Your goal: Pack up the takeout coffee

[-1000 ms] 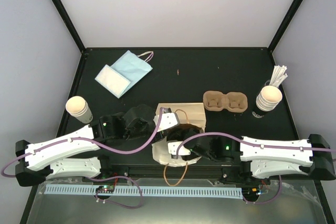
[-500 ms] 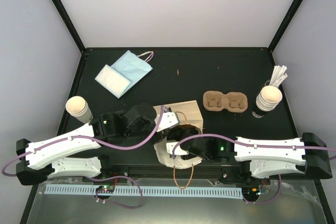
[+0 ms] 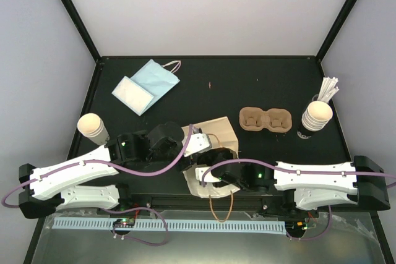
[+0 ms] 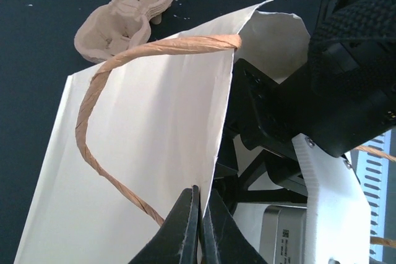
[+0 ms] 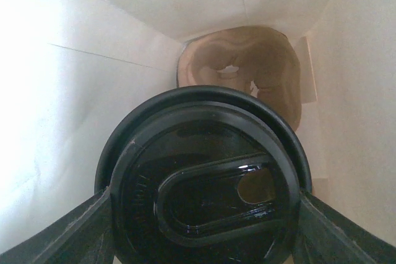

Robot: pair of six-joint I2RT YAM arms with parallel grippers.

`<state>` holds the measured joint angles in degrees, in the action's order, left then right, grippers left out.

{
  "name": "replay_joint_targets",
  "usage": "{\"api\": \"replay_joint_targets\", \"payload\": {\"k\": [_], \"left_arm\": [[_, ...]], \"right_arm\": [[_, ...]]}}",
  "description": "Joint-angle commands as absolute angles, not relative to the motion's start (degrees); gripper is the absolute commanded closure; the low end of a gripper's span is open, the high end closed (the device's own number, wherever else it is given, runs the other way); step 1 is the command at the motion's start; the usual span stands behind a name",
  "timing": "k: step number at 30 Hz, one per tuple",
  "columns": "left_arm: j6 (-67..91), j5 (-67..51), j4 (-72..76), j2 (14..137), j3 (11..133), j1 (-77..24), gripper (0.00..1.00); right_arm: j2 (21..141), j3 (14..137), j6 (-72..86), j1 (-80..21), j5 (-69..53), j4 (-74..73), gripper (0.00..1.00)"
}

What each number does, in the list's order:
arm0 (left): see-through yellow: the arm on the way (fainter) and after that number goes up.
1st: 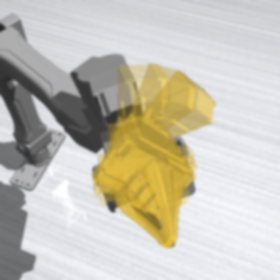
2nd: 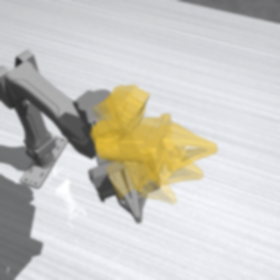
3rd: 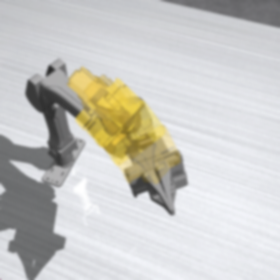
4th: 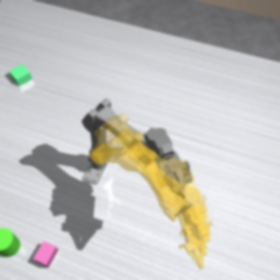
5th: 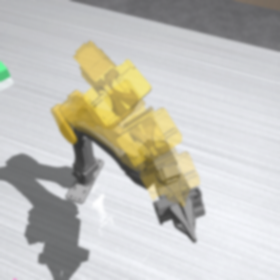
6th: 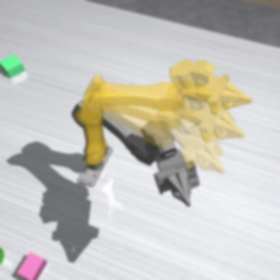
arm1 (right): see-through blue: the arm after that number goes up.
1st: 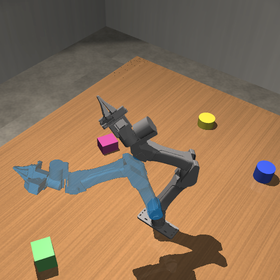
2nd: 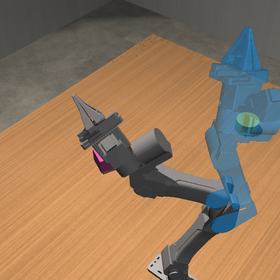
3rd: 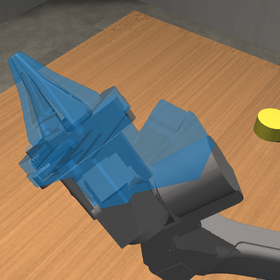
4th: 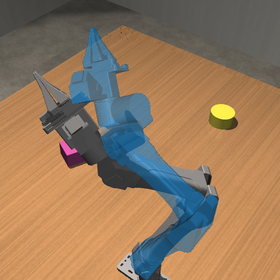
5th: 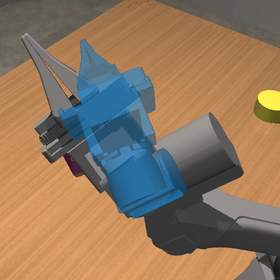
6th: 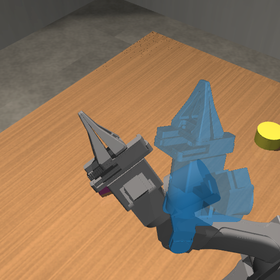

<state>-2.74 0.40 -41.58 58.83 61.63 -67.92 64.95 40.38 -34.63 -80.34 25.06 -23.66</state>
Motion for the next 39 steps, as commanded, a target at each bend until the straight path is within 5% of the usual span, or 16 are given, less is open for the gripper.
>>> {"api": "replay_joint_targets", "payload": {"k": [1,39], "left_arm": [[-1.6,-4.1,-39.3,56.9,64.7,-68.3,0.98],[-2.2,0.1,-27.5,46.6,56.4,-68.2,0.98]], "right_arm": [[65.2,39.1,-35.8,-80.6,27.3,-21.0,0.61],[62.7,37.8,-35.3,-80.9,25.6,-12.0,0.61]]}}
